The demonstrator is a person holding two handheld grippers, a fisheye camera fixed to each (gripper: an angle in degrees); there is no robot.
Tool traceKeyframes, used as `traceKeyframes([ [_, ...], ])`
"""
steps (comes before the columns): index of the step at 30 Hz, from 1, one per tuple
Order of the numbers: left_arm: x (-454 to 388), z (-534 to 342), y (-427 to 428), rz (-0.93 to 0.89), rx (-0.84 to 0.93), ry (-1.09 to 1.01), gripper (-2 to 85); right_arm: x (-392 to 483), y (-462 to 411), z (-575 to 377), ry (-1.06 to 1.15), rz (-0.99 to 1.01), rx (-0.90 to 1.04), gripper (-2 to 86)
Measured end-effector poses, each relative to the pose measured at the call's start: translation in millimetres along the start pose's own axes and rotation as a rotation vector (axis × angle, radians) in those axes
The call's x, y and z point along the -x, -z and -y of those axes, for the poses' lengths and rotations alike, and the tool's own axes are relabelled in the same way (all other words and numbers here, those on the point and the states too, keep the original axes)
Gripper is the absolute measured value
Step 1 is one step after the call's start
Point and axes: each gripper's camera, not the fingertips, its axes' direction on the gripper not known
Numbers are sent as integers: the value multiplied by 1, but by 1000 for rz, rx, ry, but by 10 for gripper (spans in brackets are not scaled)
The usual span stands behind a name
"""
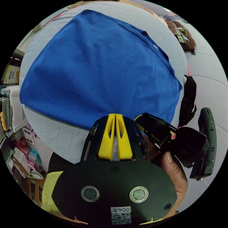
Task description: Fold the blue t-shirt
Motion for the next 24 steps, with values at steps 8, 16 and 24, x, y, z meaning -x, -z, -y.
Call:
traceKeyframes([
  [8,-4,3,-4,36,-11,-23,2,-28,-2,-5,-56,127,-10,-7],
  [16,10,8,-10,-38,9,13,6,-23,-2,-10,-49,83,-25,-7],
  [24,19,15,-16,-81,29,20,6,-11,-2,-13,-35,5,-29,-7],
])
